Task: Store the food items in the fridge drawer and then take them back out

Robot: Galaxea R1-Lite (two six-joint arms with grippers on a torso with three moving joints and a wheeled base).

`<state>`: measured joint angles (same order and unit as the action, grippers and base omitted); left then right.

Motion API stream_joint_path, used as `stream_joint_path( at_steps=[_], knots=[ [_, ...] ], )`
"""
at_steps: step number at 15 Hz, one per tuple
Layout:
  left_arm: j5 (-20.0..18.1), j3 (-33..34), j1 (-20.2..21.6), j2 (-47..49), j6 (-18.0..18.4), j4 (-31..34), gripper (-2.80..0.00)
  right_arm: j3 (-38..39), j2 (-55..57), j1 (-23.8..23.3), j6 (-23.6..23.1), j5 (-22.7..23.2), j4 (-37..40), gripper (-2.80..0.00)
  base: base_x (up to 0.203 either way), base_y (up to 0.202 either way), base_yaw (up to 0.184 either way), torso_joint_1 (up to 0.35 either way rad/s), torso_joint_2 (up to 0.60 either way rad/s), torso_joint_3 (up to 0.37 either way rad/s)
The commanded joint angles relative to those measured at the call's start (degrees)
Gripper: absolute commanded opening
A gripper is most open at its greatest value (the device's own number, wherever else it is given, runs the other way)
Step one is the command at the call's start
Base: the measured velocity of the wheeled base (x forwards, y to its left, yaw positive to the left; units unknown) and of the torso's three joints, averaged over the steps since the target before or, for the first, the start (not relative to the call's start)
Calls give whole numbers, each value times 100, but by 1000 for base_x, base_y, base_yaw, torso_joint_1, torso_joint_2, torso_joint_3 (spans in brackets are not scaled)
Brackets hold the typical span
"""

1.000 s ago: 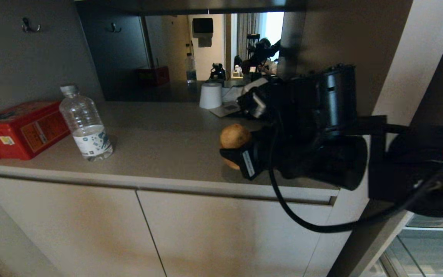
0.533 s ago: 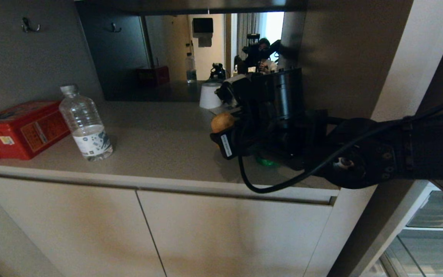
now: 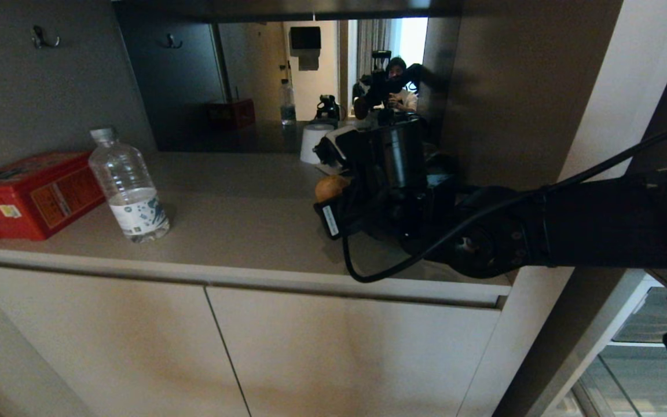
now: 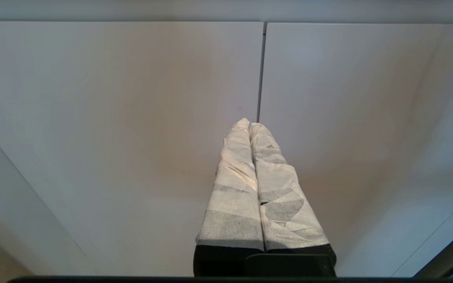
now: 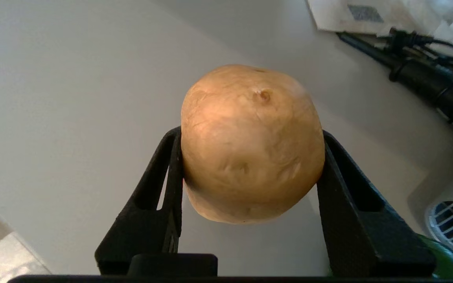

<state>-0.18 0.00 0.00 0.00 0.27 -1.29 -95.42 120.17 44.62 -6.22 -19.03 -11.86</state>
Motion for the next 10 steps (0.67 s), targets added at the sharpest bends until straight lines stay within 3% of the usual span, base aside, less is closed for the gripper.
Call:
stream_joint_path(
  at_steps=[1, 6, 7, 10],
  knots=[
    [1, 62, 0, 9, 0, -3, -280, -56, 104, -14, -2, -48, -10, -280, 0, 0, 0, 0, 0, 0],
    [1, 62, 0, 9, 0, -3, -280, -398, 367, -58, 24, -241, -1, -280, 0, 0, 0, 0, 0, 0],
    [1, 62, 0, 9, 0, -3, -280, -398, 389, -66, 28, -241, -1, 0, 0, 0, 0, 0, 0, 0],
    [1, 62, 0, 9, 0, -3, -280, -398, 438, -174, 33, -250, -1, 0, 0, 0, 0, 0, 0, 0]
  ],
)
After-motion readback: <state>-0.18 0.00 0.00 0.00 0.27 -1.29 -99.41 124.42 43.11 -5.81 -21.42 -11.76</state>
